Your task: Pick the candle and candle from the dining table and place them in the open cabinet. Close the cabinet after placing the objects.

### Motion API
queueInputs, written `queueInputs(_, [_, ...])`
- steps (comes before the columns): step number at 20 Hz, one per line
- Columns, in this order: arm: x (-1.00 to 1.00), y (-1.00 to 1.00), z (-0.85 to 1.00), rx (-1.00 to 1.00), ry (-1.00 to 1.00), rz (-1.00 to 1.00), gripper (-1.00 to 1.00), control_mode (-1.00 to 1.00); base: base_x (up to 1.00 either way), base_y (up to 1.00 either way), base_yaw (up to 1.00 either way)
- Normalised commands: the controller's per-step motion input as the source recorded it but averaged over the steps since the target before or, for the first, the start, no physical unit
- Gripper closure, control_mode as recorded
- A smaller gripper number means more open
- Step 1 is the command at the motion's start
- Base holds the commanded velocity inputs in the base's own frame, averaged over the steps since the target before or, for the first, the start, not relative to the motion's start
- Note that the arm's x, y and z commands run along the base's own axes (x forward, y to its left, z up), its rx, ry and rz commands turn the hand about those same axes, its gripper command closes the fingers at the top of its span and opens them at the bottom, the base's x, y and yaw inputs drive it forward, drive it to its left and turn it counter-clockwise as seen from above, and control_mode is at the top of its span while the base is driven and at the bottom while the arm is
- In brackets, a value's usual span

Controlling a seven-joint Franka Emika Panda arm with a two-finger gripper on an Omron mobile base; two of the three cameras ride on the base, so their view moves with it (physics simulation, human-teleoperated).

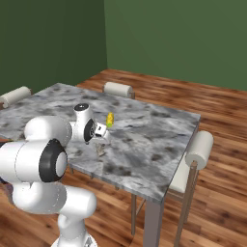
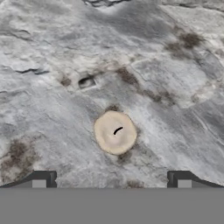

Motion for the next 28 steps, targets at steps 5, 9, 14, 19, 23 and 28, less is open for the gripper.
queueInputs(5, [0.23, 0.00, -0.12, 0.00, 0.00, 0.00, -1.00, -1.00, 0.00, 0.00, 0.00])
queueInputs(9, [0.14, 0.00, -0.13, 0.00, 0.01, 0.00, -1.00, -1.00, 0.00, 0.00, 0.00])
queueInputs(14, [0.02, 0.00, -0.23, 0.00, 0.08, 0.00, -1.00, -1.00, 0.00, 0.00, 0.00])
queueInputs(19, [0.08, 0.00, -0.17, 0.00, 0.03, 0.00, -1.00, -1.00, 0.00, 0.00, 0.00])
queueInputs(23, [0.14, 0.00, -0.09, 0.00, 0.00, 0.00, -1.00, -1.00, 0.00, 0.00, 0.00])
queueInputs(28, [0.06, 0.00, -0.12, 0.00, 0.00, 0.00, -1.00, -1.00, 0.00, 0.00, 0.00])
